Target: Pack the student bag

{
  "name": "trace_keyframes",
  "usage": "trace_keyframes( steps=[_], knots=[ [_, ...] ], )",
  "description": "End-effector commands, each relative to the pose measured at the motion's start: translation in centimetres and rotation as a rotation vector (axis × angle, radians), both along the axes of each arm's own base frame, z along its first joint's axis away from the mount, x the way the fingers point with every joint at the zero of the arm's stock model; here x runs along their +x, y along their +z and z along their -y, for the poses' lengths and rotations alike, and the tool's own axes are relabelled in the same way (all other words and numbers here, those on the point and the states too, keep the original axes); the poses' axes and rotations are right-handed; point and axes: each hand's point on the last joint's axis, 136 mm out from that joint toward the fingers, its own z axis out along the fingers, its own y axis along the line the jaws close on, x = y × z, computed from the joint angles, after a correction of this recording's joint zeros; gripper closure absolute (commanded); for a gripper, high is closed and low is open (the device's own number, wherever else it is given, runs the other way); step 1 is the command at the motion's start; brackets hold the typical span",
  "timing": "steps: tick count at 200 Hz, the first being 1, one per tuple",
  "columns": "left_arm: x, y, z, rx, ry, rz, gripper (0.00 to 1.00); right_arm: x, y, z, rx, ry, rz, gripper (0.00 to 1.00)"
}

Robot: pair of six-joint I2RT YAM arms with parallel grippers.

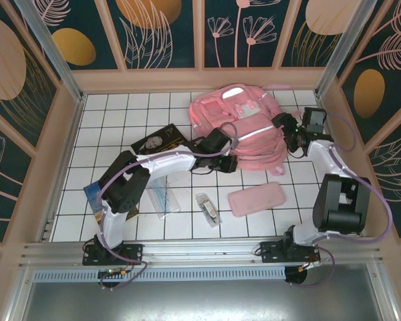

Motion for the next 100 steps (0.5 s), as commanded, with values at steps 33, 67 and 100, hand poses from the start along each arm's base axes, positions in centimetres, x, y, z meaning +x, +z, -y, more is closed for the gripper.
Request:
trace_keyframes(
  steps=[33,67,100],
  knots=[
    [3.4,4.5,4.7,-0.166,0.006,0.068,1.0,-6.7,0.9,-2.3,0.139,0.042,-0.004,0.01],
    [3.2,4.9,4.7,-0.177,0.016,0.076,1.0,-7.0,-0.1,-6.0,0.282,0.095,-0.028,0.02],
    [3.0,4.5,4.2,-0.163,0.031,0.077,1.0,-7.8,-3.5,-7.7,0.332,0.086,-0.101,0.05]
  ],
)
